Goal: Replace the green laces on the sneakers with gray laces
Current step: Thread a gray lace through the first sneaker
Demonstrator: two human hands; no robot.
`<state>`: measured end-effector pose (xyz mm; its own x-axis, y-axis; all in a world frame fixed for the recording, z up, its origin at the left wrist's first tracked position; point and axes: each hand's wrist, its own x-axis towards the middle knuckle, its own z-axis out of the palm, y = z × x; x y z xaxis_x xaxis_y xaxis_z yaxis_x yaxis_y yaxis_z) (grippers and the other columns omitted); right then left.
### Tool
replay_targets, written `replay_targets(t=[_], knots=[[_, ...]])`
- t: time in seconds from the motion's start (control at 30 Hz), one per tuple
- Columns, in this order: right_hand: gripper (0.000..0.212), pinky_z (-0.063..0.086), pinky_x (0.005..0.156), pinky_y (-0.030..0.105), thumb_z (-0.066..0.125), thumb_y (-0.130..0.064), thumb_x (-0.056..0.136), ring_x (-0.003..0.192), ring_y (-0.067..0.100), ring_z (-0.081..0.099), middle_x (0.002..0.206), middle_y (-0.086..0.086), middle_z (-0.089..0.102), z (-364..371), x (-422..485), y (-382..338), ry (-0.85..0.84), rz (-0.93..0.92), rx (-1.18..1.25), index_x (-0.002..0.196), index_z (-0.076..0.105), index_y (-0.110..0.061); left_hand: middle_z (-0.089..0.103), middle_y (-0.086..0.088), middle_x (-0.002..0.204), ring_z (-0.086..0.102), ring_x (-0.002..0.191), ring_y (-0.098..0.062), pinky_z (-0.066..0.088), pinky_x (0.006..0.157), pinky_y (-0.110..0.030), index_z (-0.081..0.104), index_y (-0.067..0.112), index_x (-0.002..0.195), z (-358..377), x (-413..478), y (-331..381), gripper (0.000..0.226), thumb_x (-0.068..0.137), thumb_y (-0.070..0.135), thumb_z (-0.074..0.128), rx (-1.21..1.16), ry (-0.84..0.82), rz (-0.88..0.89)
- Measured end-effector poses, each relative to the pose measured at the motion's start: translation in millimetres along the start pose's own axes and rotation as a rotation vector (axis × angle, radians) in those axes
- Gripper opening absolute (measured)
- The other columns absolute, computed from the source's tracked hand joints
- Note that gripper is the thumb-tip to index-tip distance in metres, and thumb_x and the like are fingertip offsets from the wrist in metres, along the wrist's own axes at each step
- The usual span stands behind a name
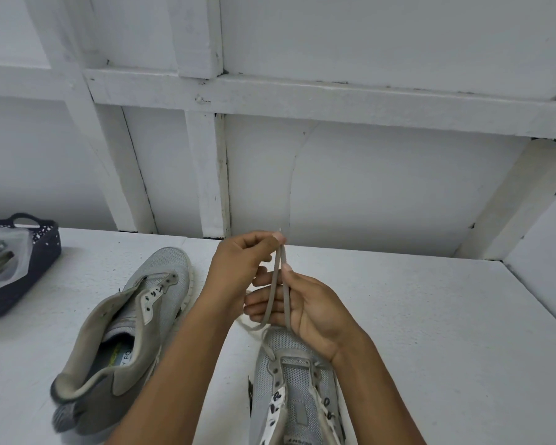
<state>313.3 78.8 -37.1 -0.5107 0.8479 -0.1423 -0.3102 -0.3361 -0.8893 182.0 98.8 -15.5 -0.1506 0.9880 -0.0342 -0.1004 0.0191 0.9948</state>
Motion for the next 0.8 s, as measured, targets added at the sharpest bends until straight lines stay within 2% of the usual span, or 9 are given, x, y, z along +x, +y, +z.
replay_targets(t=[0.07, 0.17, 0.33, 0.5, 0.63, 0.8], knots=[[0.048, 0.057, 0.082, 0.041, 0.040, -0.039, 0.098, 0.085, 0.034, 0.069, 0.094, 0.025, 0.071, 5, 0, 1, -0.030, -0.022, 0.014, 0.107, 0.065, 0.002, 0.066, 0.007, 0.070, 0.055, 0.060, -0.010, 0.044, 0.059, -0.025, 0.077, 0.011, 0.085, -5, 3, 6, 0.019, 0.086, 0.030, 0.074, 0.004, 0.012, 0.031], [0.051, 0.055, 0.090, 0.046, 0.039, -0.041, 0.096, 0.090, 0.034, 0.070, 0.094, 0.023, 0.071, 9, -2, 2, -0.072, -0.007, -0.030, 0.109, 0.063, 0.002, 0.072, 0.004, 0.082, 0.061, 0.075, -0.013, 0.049, 0.068, -0.029, 0.079, 0.012, 0.088, -11, 7, 11, 0.018, 0.087, 0.029, 0.074, 0.022, 0.009, 0.049], [0.050, 0.051, 0.096, 0.050, 0.037, -0.038, 0.104, 0.098, 0.037, 0.067, 0.101, 0.023, 0.069, 12, -7, 2, -0.192, 0.021, -0.076, 0.117, 0.061, 0.004, 0.073, 0.004, 0.082, 0.063, 0.077, -0.013, 0.054, 0.078, -0.035, 0.079, 0.012, 0.088, -10, 13, 10, 0.017, 0.089, 0.028, 0.072, 0.062, -0.008, 0.041], [0.047, 0.055, 0.088, 0.046, 0.041, -0.038, 0.101, 0.090, 0.034, 0.069, 0.094, 0.022, 0.069, 13, -11, -5, -0.257, -0.035, -0.021, 0.111, 0.063, 0.002, 0.075, -0.002, 0.085, 0.066, 0.073, -0.010, 0.057, 0.075, -0.030, 0.078, 0.011, 0.086, -10, 18, -1, 0.019, 0.090, 0.028, 0.070, 0.154, -0.005, 0.038], [0.047, 0.057, 0.083, 0.043, 0.047, -0.040, 0.095, 0.085, 0.032, 0.070, 0.088, 0.021, 0.070, 7, -12, -10, -0.237, -0.062, 0.033, 0.105, 0.065, 0.002, 0.072, 0.001, 0.071, 0.062, 0.065, -0.011, 0.052, 0.060, -0.019, 0.075, 0.007, 0.078, -12, 23, -20, 0.020, 0.089, 0.024, 0.072, 0.212, -0.004, 0.008], [0.041, 0.058, 0.075, 0.039, 0.050, -0.036, 0.093, 0.073, 0.028, 0.068, 0.077, 0.018, 0.067, 0, -14, -15, -0.189, -0.116, 0.075, 0.099, 0.066, 0.002, 0.070, 0.002, 0.068, 0.064, 0.069, -0.017, 0.054, 0.066, -0.032, 0.073, 0.014, 0.072, -16, 31, -43, 0.020, 0.091, 0.017, 0.068, 0.351, -0.017, -0.028]])
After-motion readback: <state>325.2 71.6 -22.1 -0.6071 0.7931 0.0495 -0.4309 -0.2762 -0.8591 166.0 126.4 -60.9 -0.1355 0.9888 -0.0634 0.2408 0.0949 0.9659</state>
